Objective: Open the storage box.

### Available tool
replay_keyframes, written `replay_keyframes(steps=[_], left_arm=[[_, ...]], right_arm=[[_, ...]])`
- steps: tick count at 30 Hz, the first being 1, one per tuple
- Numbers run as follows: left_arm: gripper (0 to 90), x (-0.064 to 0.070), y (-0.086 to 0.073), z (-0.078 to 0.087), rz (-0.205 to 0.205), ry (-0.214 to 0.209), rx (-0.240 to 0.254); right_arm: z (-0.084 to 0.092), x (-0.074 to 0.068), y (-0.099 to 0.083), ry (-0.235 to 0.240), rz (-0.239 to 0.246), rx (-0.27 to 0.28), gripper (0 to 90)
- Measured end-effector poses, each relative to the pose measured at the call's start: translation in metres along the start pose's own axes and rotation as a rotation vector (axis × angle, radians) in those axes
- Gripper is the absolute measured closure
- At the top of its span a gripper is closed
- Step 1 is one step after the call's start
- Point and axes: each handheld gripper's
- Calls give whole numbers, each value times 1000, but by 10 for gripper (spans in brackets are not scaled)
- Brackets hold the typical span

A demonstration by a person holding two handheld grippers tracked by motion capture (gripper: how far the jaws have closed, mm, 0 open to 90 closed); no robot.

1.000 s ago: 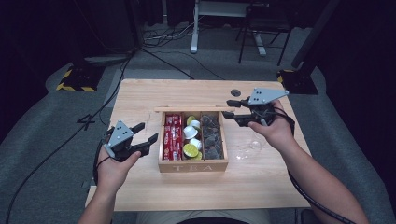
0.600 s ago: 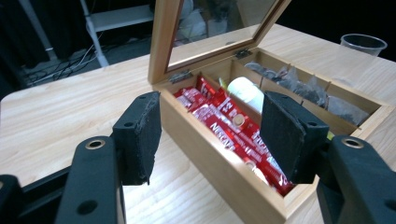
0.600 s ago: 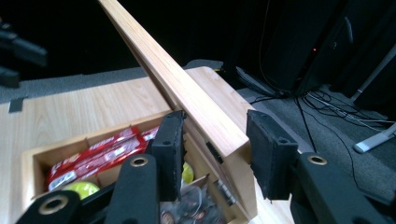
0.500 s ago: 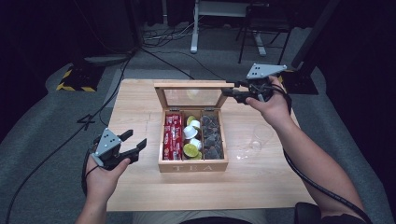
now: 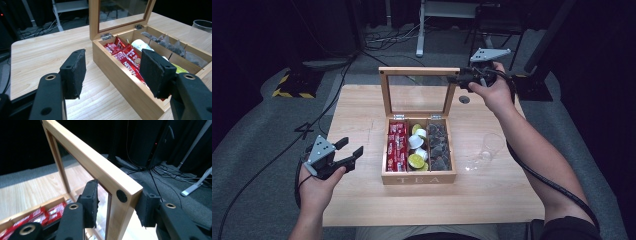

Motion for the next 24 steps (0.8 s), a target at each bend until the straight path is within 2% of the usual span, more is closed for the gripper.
replay_keyframes(steps=[1, 5, 9, 12, 15, 18, 24], left_arm=[[388, 0, 0, 0, 0, 0, 0], [383, -2, 0, -4, 2, -4, -4], [379, -4, -1, -7, 5, -7, -11], [380, -5, -3, -12, 11, -15, -21], [380, -5, -3, -14, 10, -17, -22], [379, -4, -5, -17, 8, -29, -32], [379, -2, -5, -17, 12, -43, -28]], right_arm=[[0, 0, 0, 0, 0, 0, 569], [-14, 15, 0, -14, -32, 20, 547], [-22, 22, -2, -27, -32, 23, 543], [-30, 31, -6, -37, -65, 45, 541], [-33, 35, -7, -47, -74, 43, 540], [-41, 41, -10, -76, -82, 30, 551], [-51, 46, -17, -114, -73, 2, 554]])
Point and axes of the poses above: each handheld gripper's, and its own axes: z roughly backward along the jaws, y roughly out of its top, x roughly to its right, and after that the axes turned 7 degrees about x, right-handed
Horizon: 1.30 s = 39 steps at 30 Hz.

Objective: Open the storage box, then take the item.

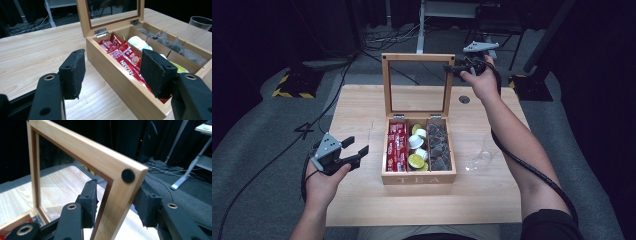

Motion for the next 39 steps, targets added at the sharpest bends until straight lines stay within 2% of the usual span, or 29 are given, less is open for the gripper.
replay_keyframes(steps=[6, 10, 13, 18, 23, 29, 32, 33, 35, 39], left_arm=[[379, 1, -1, 1, 1, -3, 0], [378, -2, -2, 3, 2, 3, -2], [377, -2, -2, 3, 8, 5, -1], [370, -4, -2, 2, 6, -2, -9], [358, -6, 1, -6, 4, -21, -18], [358, -6, 2, -19, -4, -51, -29], [357, -6, 2, -23, -12, -58, -42], [357, -6, 2, -23, -12, -58, -42], [355, -7, -1, -25, -7, -61, -58], [342, -7, -4, -26, -9, -66, -85]], right_arm=[[-10, 9, -10, -24, -45, -24, 555], [-14, 12, -14, -18, -70, -34, 536], [-12, 13, -15, -23, -85, -30, 504], [-3, 12, -12, -25, -81, -22, 450], [23, 2, -9, -1, -79, -13, 406], [57, -21, -7, 56, -89, 6, 400], [72, -36, -9, 89, -71, 2, 397], [72, -36, -9, 89, -71, 2, 397], [85, -48, -16, 111, -69, -13, 396], [94, -57, -26, 145, -75, -34, 394]])
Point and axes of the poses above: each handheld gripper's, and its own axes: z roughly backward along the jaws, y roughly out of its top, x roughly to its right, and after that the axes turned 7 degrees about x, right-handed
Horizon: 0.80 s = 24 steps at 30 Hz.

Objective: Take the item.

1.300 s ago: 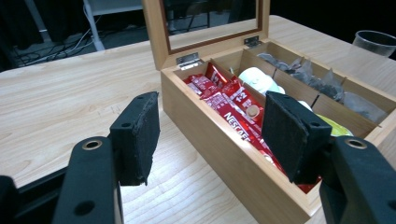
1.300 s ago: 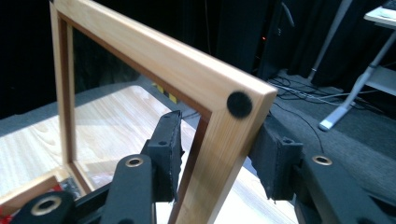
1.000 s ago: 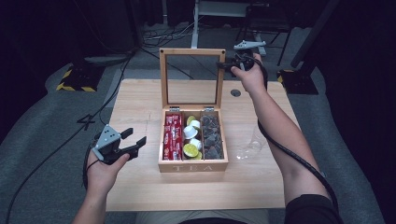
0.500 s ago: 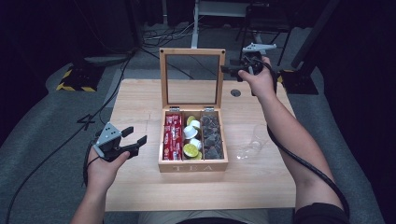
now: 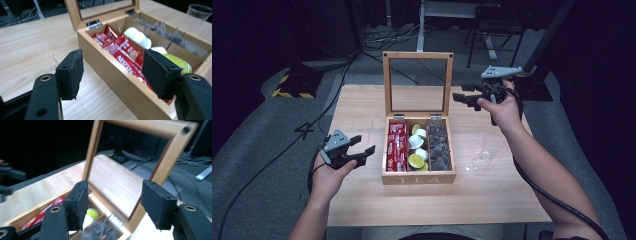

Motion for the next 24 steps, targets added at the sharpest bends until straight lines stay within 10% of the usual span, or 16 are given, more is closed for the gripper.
replay_keyframes(steps=[24], left_arm=[[293, -32, -54, -26, 24, 40, -280]], right_arm=[[-21, -50, -93, 119, -10, -224, 446]])
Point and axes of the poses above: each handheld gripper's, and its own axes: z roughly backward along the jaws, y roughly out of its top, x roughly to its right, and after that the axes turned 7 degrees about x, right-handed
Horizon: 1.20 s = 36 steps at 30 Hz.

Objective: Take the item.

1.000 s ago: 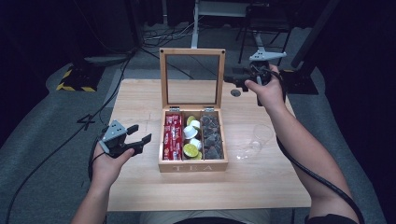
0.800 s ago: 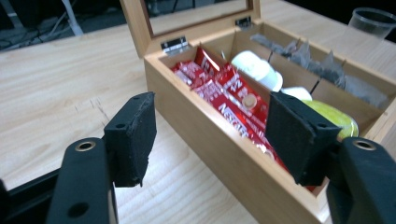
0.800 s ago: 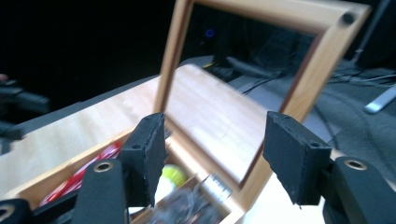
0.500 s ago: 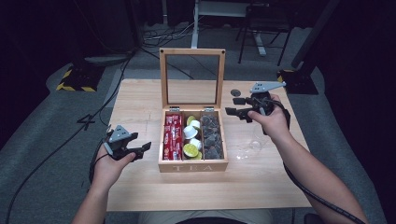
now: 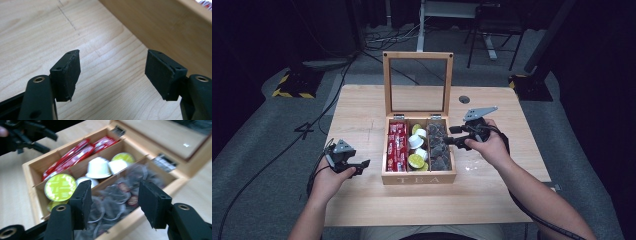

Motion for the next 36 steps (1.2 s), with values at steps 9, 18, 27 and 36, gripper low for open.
replay_keyframes(steps=[9, 18, 27, 36], left_arm=[[282, -2, -8, -9, -6, 8, -50], [266, 0, -13, -13, -4, 2, -71], [265, 0, -12, -11, -2, 0, -59], [266, 0, -13, -12, 4, -3, -57]], right_arm=[[-26, -14, -10, 31, 55, -67, 427], [-43, -20, -19, 62, 78, -130, 431], [-56, -22, -27, 73, 123, -221, 619], [-53, -24, -24, 54, 140, -191, 695]])
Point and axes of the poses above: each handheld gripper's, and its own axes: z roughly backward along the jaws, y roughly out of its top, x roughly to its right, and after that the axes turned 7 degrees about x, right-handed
